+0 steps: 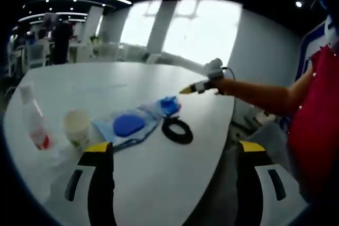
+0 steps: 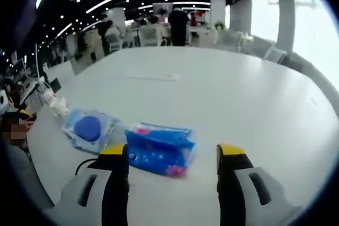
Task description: Arrange the tabletop items into an orderly group along one side of the table until the central work area is clear of visible clutter.
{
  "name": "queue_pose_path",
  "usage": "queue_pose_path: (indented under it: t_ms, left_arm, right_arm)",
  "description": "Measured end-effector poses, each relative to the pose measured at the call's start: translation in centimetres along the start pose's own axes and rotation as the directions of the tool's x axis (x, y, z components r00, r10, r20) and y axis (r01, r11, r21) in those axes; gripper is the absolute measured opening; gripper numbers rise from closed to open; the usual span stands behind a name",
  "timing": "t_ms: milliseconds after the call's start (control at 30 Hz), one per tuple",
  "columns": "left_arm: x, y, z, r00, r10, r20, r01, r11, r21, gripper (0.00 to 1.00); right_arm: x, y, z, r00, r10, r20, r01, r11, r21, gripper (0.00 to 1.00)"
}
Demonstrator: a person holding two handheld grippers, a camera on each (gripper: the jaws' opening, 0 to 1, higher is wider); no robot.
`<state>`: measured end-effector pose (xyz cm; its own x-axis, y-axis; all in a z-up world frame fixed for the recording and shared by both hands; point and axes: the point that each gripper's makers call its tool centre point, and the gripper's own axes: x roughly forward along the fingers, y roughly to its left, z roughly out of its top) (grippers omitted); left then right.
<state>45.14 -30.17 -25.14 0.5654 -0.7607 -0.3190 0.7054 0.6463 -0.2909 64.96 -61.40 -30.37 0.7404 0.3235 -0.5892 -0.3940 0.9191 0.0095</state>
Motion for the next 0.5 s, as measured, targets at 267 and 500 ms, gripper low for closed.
queue_pose_path:
  t_ms: [267,500]
  left_arm:
    - [-1.2,0.5,0.4,1.0,0.015,0.009,-0.015,1.0,0.011,0.93]
    - [-2.1,0.9,1.0,0.999,0.031,0.026,-0.032,0.999,0.018,0.93]
  right_arm:
    - [-1.0,1.7,0.6,0.999,0.015,0.033,-0.015,1.0,-0.001,0.8]
    - [-2.5,3.4,1.3,0.997,0.02,0.075,-0.02,1.0,-0.003,0.86]
